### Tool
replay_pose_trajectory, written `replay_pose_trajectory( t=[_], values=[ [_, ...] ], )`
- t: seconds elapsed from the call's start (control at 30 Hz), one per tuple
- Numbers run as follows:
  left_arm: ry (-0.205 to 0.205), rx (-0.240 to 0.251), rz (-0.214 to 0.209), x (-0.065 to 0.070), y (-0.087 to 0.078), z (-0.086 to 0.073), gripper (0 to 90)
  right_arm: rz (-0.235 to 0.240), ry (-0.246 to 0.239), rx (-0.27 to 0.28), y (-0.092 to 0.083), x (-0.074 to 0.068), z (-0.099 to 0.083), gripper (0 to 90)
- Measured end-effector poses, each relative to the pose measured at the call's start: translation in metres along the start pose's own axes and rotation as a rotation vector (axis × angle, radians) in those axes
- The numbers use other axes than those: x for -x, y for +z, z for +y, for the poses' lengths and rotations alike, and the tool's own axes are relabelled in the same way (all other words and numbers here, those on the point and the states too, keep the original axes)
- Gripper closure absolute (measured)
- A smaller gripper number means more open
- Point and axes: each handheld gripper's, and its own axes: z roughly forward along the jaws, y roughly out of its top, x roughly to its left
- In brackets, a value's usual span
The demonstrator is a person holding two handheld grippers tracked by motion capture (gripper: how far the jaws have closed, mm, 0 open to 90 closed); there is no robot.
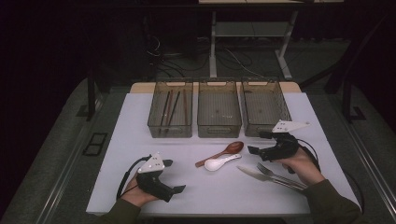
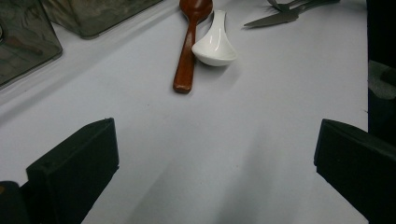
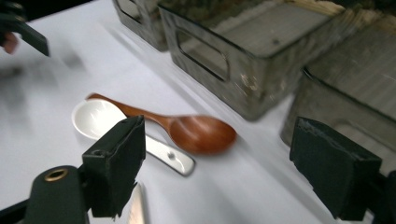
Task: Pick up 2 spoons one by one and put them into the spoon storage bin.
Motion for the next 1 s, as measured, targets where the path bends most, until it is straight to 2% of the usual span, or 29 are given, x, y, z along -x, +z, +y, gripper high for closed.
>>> replay_pose_trajectory(
  t=[0.37,0.5,0.63,0.8,0.9,1.0],
  values=[
    [0.0,-0.004,0.009,0.0,0.001,0.0,0.0,-0.031,-0.002,-0.004,-0.023,0.002,-0.027,17.7],
    [-0.004,-0.007,0.013,-0.002,0.003,0.003,0.0,-0.067,0.008,0.007,-0.031,0.003,-0.039,17.7],
    [-0.011,0.001,0.022,-0.003,0.004,0.007,1.0,-0.083,0.018,0.002,-0.034,0.002,-0.051,16.3],
    [-0.022,0.004,0.017,-0.006,0.006,0.013,8.1,-0.077,0.025,-0.018,-0.037,-0.002,-0.062,16.1],
    [-0.014,-0.003,0.01,-0.007,0.009,0.019,14.7,-0.073,0.022,-0.009,-0.038,-0.003,-0.062,16.1],
    [-0.023,-0.014,0.007,-0.006,0.013,0.024,19.9,-0.068,0.026,-0.004,-0.037,-0.002,-0.06,16.1]
  ],
)
